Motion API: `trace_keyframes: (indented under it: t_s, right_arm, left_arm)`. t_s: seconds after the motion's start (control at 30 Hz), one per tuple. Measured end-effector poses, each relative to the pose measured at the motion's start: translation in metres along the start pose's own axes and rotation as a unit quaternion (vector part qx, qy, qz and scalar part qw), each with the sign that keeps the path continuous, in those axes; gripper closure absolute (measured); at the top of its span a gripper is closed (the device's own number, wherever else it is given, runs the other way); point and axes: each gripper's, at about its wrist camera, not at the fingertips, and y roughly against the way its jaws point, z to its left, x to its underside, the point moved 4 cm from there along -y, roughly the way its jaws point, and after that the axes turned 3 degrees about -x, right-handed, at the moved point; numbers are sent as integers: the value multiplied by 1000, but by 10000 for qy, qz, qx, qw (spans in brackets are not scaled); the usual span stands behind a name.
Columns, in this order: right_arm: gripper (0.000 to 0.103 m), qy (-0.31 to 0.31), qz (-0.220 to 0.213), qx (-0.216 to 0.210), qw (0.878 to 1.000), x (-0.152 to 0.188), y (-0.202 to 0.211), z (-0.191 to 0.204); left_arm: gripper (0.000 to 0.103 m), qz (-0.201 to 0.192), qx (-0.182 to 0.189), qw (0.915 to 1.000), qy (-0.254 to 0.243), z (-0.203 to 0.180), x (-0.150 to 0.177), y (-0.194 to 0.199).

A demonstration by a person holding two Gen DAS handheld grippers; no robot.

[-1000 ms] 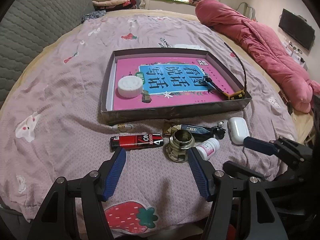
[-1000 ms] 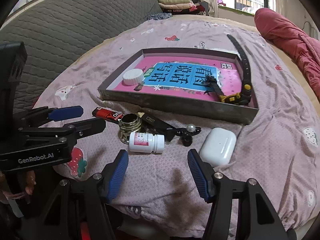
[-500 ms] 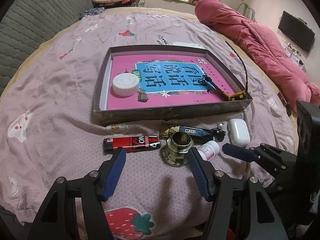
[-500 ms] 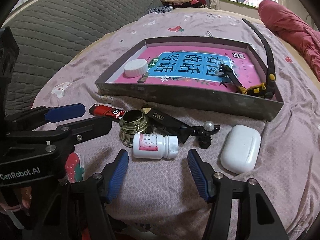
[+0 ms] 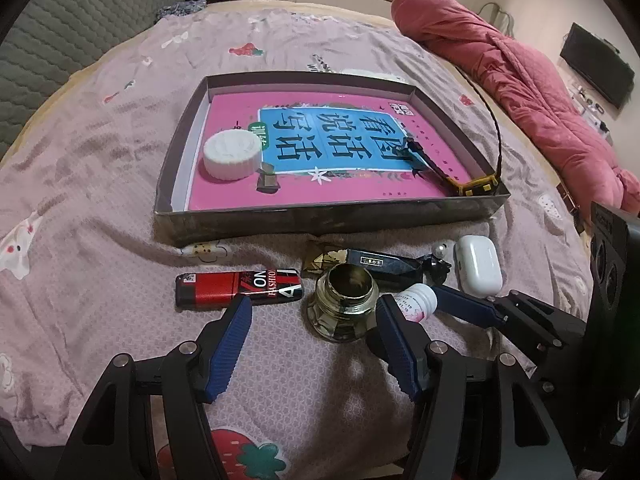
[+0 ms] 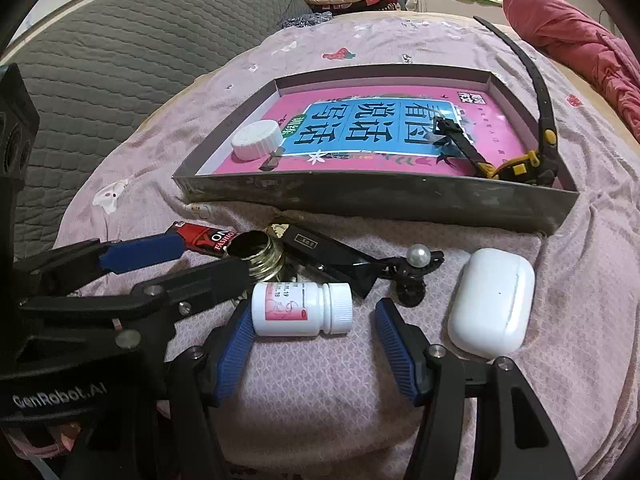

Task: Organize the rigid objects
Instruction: 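Close the right gripper on the white pill bottle while the left gripper approaches the brass cup, then lift the white pill bottle with the right gripper while the left gripper closes on the brass cup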

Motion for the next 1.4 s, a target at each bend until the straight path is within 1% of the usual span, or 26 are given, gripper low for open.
trace_keyframes:
  t_s: [0.23,0.3,0.37,0.5,0.73,0.93,1.17,1.2,1.3,1.4]
  right_arm:
    - [44,-50,-2,-20,10000,-1,-3,-2]
    - [51,-52,8,-11,10000,-1,-4,-3]
    - [56,-27,13,13,10000,0,-4,-4]
    - [56,-9,22,28,10000,0,-1,-6]
    - [56,179,21,196,9996,1,5,-10]
    - [56,322,47,236,9992,3,6,-10]
    - [56,459,27,344,9984,4,9,-10]
    - [56,440,28,340,9984,4,10,-11]
    - [56,365,20,362,9987,3,11,-15]
    - [56,322,2,390,9987,2,12,-17]
  left_arm:
    - [37,89,19,10000,22,-1,1,-7]
    - [37,111,44,9999,52,-1,1,-9]
    - [37,130,73,9999,72,-1,1,-10]
    - [37,143,112,9998,77,-3,0,-13]
    - [37,265,111,9996,38,-8,0,-25]
    - [37,236,24,9997,-30,-12,-1,-29]
    - [37,237,105,9997,42,-13,-2,-33]
    - [38,237,112,9996,42,-13,-2,-33]
    - [49,256,124,9996,40,-12,-2,-34]
    - [54,272,160,9995,40,-11,-2,-34]
